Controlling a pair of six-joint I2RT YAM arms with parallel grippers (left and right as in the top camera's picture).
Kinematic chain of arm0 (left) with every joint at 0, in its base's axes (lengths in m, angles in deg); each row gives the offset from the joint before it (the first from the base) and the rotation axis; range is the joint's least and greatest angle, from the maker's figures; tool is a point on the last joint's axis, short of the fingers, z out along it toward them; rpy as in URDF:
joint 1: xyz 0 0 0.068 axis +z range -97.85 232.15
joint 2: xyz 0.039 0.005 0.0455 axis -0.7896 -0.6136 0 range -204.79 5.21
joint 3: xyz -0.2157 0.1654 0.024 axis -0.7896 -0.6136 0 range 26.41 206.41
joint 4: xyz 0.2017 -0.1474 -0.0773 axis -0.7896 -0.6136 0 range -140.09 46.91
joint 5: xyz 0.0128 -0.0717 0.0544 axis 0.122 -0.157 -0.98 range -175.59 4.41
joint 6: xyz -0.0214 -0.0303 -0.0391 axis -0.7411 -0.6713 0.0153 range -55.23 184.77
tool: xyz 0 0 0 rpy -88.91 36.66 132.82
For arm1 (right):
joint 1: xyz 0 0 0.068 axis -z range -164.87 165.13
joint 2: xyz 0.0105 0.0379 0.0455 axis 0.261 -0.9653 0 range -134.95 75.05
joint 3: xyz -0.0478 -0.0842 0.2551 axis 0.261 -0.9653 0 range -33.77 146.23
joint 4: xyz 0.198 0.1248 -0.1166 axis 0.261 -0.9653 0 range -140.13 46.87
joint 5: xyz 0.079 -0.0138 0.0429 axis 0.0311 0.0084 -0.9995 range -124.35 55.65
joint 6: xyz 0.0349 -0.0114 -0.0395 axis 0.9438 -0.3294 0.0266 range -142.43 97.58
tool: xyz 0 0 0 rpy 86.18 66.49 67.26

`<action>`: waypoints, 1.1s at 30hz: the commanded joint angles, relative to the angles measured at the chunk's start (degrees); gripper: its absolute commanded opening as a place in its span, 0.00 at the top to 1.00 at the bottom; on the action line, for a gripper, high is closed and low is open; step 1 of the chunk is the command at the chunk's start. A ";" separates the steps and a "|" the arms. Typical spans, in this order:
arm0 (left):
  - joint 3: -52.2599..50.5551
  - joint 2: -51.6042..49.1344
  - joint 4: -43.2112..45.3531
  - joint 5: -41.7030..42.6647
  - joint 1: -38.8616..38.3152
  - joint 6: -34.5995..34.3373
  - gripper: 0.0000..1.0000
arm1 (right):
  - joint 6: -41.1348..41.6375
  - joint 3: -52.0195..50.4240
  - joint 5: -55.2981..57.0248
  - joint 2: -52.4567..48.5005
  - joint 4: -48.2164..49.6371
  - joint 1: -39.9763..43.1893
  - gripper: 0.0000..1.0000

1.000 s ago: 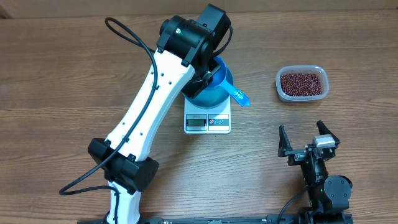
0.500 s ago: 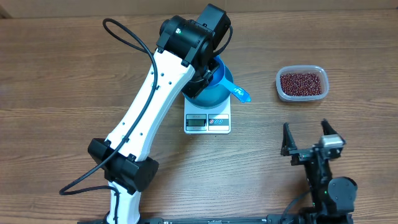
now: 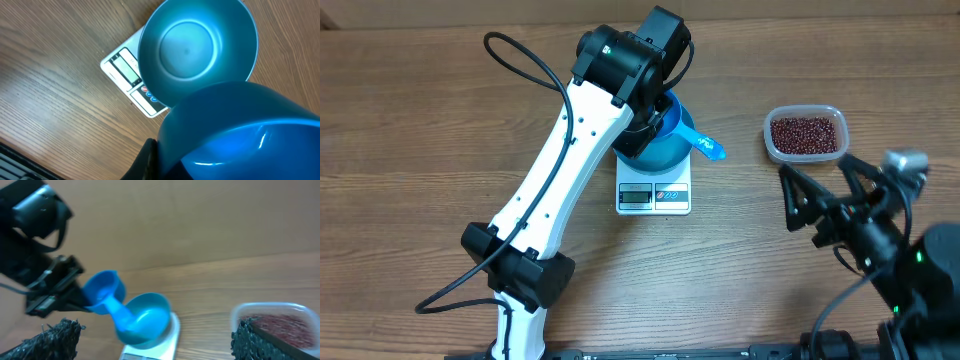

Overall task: Scoop item into bowl and weigh 150g on scale
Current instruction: 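Move the right gripper toward the scoop handle held by the left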

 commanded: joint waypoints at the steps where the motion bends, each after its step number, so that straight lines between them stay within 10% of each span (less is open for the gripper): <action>1: 0.87 1.42 -0.15 1.86 0.13 -3.89 0.96 | 3.54 0.81 -8.90 -4.52 3.04 -0.22 0.00; 13: 0.87 1.42 6.49 4.17 0.04 -4.35 0.96 | 44.13 0.81 -12.37 -23.26 16.48 -0.22 0.00; 26: 0.87 1.42 12.74 16.50 0.00 -20.79 0.96 | 44.89 0.81 -13.42 -26.53 26.53 -0.22 0.00; 33: 0.87 1.42 13.14 20.02 -0.68 -21.44 0.96 | 44.89 0.81 -13.44 -26.53 26.69 -0.22 0.18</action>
